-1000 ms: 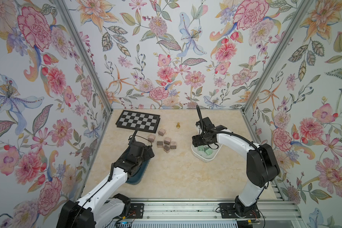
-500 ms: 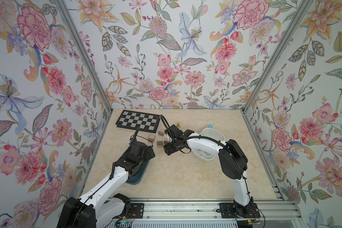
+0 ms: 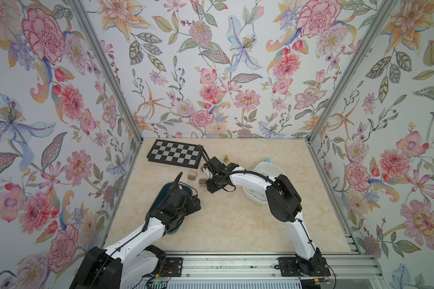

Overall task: Place the plugs by color into the storage box
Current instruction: Pick up the plug from the center of the board, then adjust the storage box at the center of the board.

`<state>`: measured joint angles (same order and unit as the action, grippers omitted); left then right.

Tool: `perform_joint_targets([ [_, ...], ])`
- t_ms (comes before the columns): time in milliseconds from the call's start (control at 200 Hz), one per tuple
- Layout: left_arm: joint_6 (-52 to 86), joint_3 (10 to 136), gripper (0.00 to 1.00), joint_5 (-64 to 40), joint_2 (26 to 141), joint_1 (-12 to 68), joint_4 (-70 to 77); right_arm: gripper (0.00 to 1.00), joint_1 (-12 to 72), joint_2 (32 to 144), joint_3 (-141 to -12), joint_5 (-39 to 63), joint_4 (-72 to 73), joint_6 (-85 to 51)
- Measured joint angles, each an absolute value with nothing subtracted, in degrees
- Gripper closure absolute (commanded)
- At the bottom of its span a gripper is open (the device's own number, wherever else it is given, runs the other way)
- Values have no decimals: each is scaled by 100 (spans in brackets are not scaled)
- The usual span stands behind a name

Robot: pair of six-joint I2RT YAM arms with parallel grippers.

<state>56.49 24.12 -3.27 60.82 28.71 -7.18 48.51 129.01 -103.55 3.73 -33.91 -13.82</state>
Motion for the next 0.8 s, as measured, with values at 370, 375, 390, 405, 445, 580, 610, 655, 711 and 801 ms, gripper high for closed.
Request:
perform_joint_targets([
  [370, 5144, 3103, 28, 91, 7199, 3151, -956, 75, 4606, 12339, -9561, 395, -3312, -1350],
  [375, 5135, 3122, 29, 99, 7216, 3155, -956, 75, 4593, 12313, -9535, 395, -3317, -1347],
  [390, 5124, 3162, 32, 132, 7260, 3162, -958, 75, 4565, 12265, -9480, 386, -3319, -1350],
  [405, 5041, 3205, 34, 174, 7299, 3179, -982, 75, 4541, 12217, -9430, 395, -3319, -1350],
  [445, 4939, 3291, 39, 244, 7404, 3223, -1007, 76, 4471, 12081, -9308, 390, -3330, -1350],
  [580, 4622, 3516, 49, 541, 7795, 3557, -1135, 76, 4285, 11629, -9050, 386, -3321, -1350],
  [610, 4558, 3562, 54, 611, 7889, 3664, -1179, 76, 4270, 11535, -9008, 388, -3315, -1350],
  [655, 4506, 3623, 61, 718, 8020, 3837, -1216, 75, 4257, 11406, -8954, 388, -3315, -1350],
  [711, 4392, 3712, 66, 829, 8154, 4064, -1273, 76, 4233, 11257, -8875, 390, -3310, -1350],
  [801, 4324, 3839, 72, 1004, 8366, 4473, -1306, 75, 4178, 10986, -8702, 397, -3306, -1350],
])
